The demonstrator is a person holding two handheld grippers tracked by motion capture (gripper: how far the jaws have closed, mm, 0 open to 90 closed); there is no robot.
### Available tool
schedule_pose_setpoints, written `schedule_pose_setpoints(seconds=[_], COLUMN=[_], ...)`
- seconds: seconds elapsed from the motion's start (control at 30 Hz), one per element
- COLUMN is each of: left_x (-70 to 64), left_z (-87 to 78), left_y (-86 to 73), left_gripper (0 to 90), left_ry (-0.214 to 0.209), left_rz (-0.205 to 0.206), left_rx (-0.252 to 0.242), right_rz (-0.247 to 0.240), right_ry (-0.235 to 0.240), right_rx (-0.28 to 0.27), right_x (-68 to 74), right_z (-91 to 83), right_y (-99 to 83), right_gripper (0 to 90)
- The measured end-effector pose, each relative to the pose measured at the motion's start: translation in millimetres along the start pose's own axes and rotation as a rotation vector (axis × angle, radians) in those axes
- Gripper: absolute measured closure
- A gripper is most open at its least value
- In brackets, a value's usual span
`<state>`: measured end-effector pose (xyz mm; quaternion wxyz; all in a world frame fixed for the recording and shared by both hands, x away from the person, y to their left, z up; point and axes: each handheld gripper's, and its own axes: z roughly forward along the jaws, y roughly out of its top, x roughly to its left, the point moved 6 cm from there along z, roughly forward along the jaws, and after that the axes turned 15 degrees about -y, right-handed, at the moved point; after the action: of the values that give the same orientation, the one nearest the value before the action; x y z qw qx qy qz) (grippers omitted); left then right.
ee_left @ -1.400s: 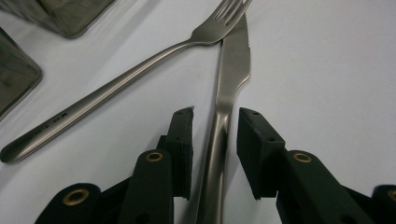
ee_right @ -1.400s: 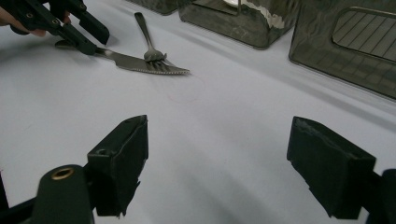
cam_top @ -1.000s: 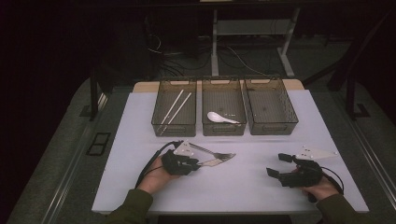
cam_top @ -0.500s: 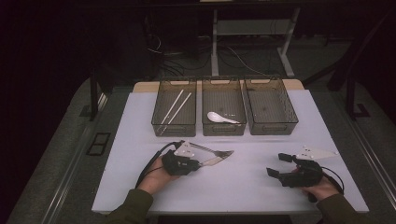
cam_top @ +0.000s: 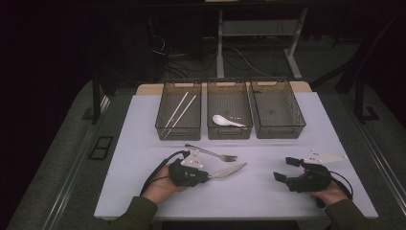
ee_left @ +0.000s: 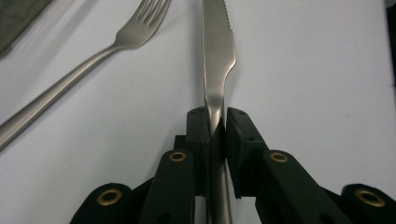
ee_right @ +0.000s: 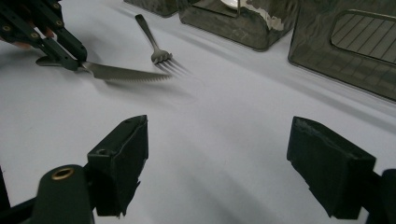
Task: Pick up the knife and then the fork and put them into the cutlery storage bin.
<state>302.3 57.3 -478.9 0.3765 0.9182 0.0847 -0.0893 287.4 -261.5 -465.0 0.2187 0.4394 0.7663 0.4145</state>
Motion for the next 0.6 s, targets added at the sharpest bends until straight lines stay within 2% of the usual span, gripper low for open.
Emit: schedule_pose_setpoints(seconds=[0.2, 0.37, 0.5, 0.6], left_x=[-6.3, -6.6, -6.3, -6.5], left_z=[-6.9, -16.8, -28.1, -34.2], left_y=[11.5, 20.5, 29.4, 34.8], left_gripper=[78.9, 78.9, 78.9, 79.0], left_ry=[0.001, 0.019, 0.036, 0.044], left_rz=[0.02, 0.03, 0.028, 0.03], left_rx=[-0.066, -0.135, -0.215, -0.257], right_rz=[-0.005, -0.006, -0.006, -0.006], right_ry=[0.003, 0.004, 0.01, 0.015], right_rx=[-0.001, -0.002, -0.004, -0.009], right_x=[0.6, 1.5, 3.0, 4.2], right_z=[0.3, 0.7, 0.6, 0.6], right_y=[0.2, 0.7, 1.5, 2.7], right_gripper=[20.6, 20.6, 20.6, 20.6])
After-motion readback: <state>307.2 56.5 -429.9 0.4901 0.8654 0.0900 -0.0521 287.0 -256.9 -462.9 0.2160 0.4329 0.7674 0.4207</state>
